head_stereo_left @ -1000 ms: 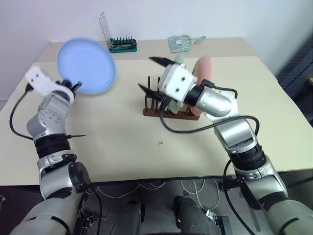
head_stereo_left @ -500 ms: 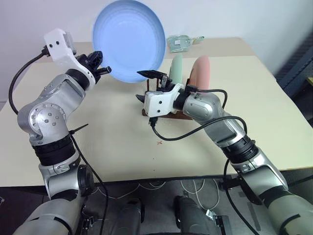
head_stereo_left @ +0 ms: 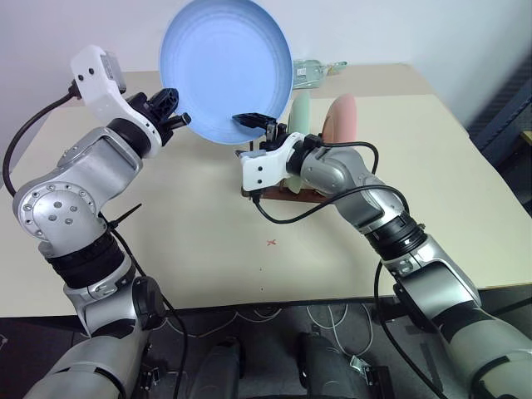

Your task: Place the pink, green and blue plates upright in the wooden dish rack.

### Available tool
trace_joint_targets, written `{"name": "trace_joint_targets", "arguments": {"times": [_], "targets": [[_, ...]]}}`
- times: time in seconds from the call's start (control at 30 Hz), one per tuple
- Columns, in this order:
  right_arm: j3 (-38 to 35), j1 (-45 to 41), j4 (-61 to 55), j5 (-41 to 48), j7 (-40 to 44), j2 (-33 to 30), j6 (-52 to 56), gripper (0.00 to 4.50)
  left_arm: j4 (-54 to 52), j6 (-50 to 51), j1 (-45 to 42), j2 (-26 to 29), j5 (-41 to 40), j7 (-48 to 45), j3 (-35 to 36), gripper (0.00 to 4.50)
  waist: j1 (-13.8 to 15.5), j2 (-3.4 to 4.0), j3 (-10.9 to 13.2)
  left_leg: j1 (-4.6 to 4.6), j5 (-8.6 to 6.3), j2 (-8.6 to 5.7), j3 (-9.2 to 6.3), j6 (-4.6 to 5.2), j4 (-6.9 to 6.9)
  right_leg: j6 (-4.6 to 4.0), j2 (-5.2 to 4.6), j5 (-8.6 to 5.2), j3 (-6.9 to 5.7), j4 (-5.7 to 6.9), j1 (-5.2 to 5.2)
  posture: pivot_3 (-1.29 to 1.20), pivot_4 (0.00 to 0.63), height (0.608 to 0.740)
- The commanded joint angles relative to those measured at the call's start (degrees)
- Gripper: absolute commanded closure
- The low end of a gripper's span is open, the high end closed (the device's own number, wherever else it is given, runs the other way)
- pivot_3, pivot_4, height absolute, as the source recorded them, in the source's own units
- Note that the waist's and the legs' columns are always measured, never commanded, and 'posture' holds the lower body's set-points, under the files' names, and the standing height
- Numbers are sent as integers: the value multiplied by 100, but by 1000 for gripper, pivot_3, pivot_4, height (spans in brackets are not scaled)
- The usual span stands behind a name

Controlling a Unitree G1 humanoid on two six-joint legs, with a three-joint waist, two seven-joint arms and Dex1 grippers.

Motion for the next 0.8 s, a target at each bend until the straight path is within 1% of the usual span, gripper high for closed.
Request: {"name": "trace_joint_targets", "arguments": {"times": [0.03, 0.07, 0.1, 0.13, 0.2, 0.3, 0.33, 0.4, 0.47, 0.53, 0.6, 0.63, 0.7, 0.73, 0.8], "targets": [[-48, -197, -52, -42, -27, 44, -120, 3215, -275, -103, -107, 110, -230, 108, 87, 4500, 4, 0, 0, 0, 0, 0, 0, 0, 1, 0, 0, 0, 0, 0, 0, 0, 150, 740], [-53, -199, -56, -56, -32, 44, -132, 3804, -276, -108, -89, 125, -254, 128, 83, 4500, 4, 0, 0, 0, 0, 0, 0, 0, 1, 0, 0, 0, 0, 0, 0, 0, 150, 740], [-62, -201, -64, -72, -50, 44, -145, 4222, -265, -121, -71, 128, -268, 144, 86, 4500, 4, 0, 0, 0, 0, 0, 0, 0, 1, 0, 0, 0, 0, 0, 0, 0, 150, 740], [-78, -206, -74, -89, -82, 46, -162, 4445, -246, -143, -56, 132, -272, 149, 85, 4500, 0, 0, 0, 0, 0, 0, 0, 0, 1, 0, 0, 0, 0, 0, 0, 0, 150, 740], [-106, -213, -98, -130, -141, 50, -195, 4445, -225, -211, -34, 115, -316, 151, 96, 4500, 2, 0, 0, 0, 0, 0, 0, -1, 0, 0, 0, 0, 0, 0, 0, 0, 150, 740], [-201, -165, -222, -53, -202, 96, -224, 4500, -224, -530, 42, 40, -334, 59, 146, 3528, 4, 0, 0, 0, 0, 0, 0, -1, 0, 0, 0, 0, 1, 0, 0, 0, 150, 740], [-230, -142, -262, -1, -197, 118, -215, 4500, -225, -606, 79, 67, -297, 41, 127, 2973, -1, 0, 0, 0, 0, 0, 0, -1, 1, 0, 0, 0, 1, -1, 0, 0, 150, 740], [-311, -94, -385, 125, -199, 162, -201, 4500, -136, -862, 170, 224, 93, 54, 44, 2098, -10, 0, 0, 0, 0, 0, 1, -1, 0, 0, 1, 0, 2, 0, 0, 0, 150, 740], [-457, -58, -500, 367, -195, 242, -169, 4500, 42, -1379, 189, 334, 416, -14, 191, 1008, -14, 0, 0, 1, 1, 1, 1, -1, -2, -1, 3, 0, 3, 0, -1, 0, 150, 740], [-584, -28, -588, 611, -162, 324, -122, 4500, 230, -1807, 200, 431, 599, -88, 370, 1008, 0, -1, 0, 0, 1, 1, 1, -1, -1, -1, 4, 0, 3, 0, -1, 0, 150, 740], [-713, 14, -705, 886, -115, 454, -26, 4500, 405, -2066, 371, 736, 938, -266, 322, 1008, -4, -1, -1, 1, 1, 1, 1, -1, 0, -1, 4, 0, 4, -1, 1, 0, 150, 740], [-834, 66, -877, 1212, -37, 617, 145, 4500, 474, -2242, 605, 967, 1205, -503, 214, 1008, -25, 0, -1, 1, 1, 1, 1, -1, -1, -1, 4, 0, 4, -2, 1, 0, 150, 740], [-1011, 141, -1152, 1702, 99, 859, 464, 4500, 562, -2508, 978, 1258, 1530, -880, 21, 1008, -73, 0, -1, 5, 1, 2, 3, -1, -10, -2, 5, 0, 7, 0, 0, 0, 150, 740], [-1157, 186, -1349, 2106, 188, 1051, 757, 4500, 557, -2812, 1343, 1395, 1798, -1234, -179, 1008, -93, 6, 2, 5, 1, 3, 2, -1, -11, -2, 6, 0, 6, -1, 0, 0, 150, 740], [-1388, 267, -1687, 2770, 333, 1354, 1330, 4500, 552, -3282, 1907, 1522, 2175, -1743, -458, 1008, -123, 15, 2, 5, 0, 0, 5, 0, -14, -2, 5, 0, 13, 0, -2, 0, 150, 740]]}}
